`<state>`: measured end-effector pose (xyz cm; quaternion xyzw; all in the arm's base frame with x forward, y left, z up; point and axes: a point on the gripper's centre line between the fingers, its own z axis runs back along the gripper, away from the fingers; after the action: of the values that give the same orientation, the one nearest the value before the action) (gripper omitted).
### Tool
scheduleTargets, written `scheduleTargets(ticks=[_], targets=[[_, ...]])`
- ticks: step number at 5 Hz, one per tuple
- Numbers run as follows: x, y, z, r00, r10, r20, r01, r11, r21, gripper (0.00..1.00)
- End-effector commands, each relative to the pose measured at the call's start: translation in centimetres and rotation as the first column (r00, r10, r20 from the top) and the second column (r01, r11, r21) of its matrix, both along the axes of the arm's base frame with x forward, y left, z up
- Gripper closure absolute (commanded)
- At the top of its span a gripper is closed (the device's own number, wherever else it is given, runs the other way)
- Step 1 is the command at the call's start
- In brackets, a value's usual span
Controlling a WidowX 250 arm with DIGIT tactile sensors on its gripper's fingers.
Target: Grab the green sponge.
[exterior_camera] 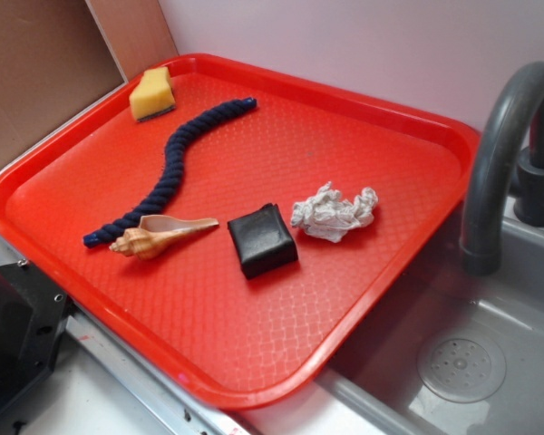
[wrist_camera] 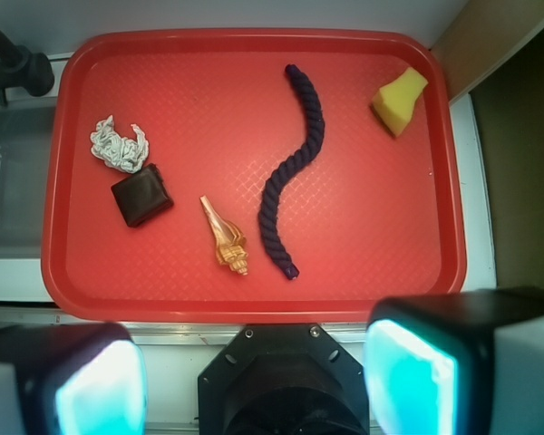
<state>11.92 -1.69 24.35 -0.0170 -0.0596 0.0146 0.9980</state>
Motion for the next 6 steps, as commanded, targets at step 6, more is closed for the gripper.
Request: scheduleTargets(ticks=[6], targets=[[9.9, 12.3, -9.1, 0.698, 0.534, 0.477, -0.670, 0.722, 0.173, 0.00]])
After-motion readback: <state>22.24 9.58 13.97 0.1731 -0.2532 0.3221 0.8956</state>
